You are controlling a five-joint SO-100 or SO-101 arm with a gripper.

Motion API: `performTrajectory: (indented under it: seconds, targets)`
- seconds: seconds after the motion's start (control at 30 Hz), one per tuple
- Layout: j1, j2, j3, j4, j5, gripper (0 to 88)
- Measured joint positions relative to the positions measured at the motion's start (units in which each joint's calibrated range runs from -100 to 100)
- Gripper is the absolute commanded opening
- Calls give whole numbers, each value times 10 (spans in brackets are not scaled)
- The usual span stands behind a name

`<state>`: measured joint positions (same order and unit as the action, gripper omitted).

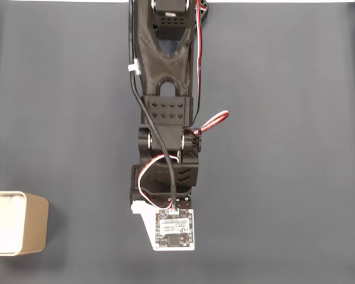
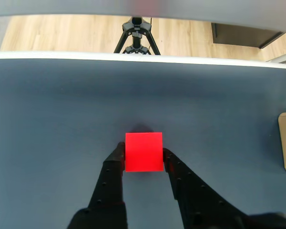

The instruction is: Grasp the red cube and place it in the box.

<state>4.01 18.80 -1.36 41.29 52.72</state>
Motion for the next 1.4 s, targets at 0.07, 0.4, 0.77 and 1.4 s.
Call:
performTrajectory:
  seconds: [0.07, 0.4, 0.77, 1.4]
  targets:
    - [0, -17, 0, 9, -3, 58]
    - [8, -96, 0, 50, -11, 59]
    - [44, -151, -20, 87, -17, 59]
    - [123, -157, -117, 111, -21, 63]
